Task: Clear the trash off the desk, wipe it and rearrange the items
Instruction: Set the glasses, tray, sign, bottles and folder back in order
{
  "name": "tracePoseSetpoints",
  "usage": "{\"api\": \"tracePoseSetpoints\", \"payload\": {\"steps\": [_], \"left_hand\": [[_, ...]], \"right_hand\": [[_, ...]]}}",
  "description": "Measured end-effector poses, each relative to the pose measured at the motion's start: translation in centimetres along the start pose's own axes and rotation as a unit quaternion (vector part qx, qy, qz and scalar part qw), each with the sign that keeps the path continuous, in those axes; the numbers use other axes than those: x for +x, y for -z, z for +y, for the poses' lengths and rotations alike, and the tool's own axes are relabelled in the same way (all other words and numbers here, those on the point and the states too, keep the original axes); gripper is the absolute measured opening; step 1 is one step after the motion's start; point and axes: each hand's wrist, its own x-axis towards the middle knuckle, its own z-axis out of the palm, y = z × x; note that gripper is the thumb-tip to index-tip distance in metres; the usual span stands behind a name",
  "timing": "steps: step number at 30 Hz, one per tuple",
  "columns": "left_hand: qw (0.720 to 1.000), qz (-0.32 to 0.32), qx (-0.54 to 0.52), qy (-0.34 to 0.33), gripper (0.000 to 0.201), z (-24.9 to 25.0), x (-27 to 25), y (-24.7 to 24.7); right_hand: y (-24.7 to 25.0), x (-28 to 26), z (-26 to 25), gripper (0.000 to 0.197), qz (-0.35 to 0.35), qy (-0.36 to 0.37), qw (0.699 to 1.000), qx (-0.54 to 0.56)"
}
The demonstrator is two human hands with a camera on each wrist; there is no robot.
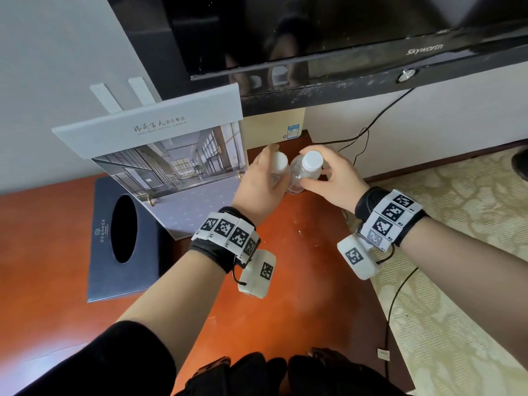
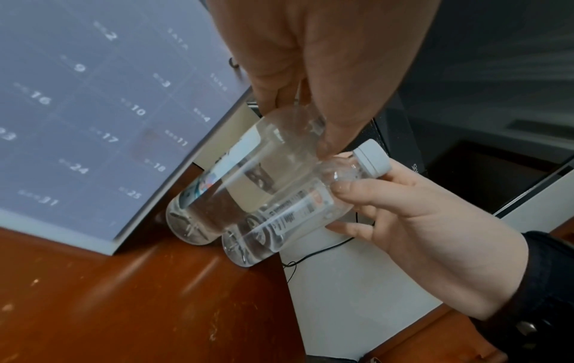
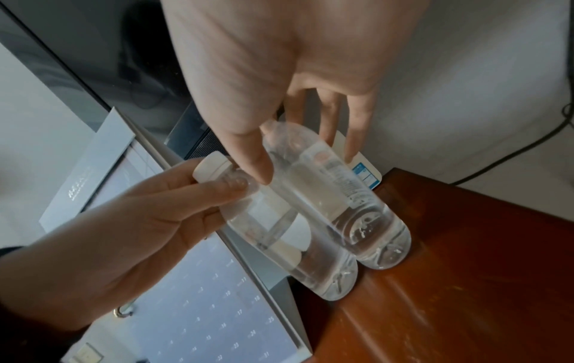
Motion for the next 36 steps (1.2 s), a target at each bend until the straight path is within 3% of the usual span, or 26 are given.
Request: {"api": "tracePoseSetpoints", "payload": {"steps": [5, 11, 17, 29, 36], "left_hand": [[0.999, 0.004, -0.048, 0.022, 0.036, -0.3, -0.5, -0.2], [0.998, 0.007, -0.060, 0.020, 0.040, -0.3, -1.1, 0.0], [0.996, 0.014, -0.084, 0.037, 0.041, 0.1, -2.1, 0.1], [0.983, 0.093, -0.159, 0.003, 0.029, 2.7, -4.4, 3.4], [0.973, 0.132, -0.189, -0.014, 0.026, 3.9, -7.5, 6.1]], "right_hand": [[-0.1, -0.6, 0.1, 0.048, 0.000, -0.014, 0.999, 0.039], [-0.1, -1.5, -0.2, 0.044, -0.026, -0.033, 0.997, 0.069], [-0.5, -2.4, -1.0, 0.040, 0.001, -0.035, 0.998, 0.050], [-0.8, -4.1, -4.6, 0.045, 0.046, -0.015, 0.998, 0.049], [-1.6, -5.6, -7.1, 0.038, 0.061, 0.032, 0.994, 0.080]]}}
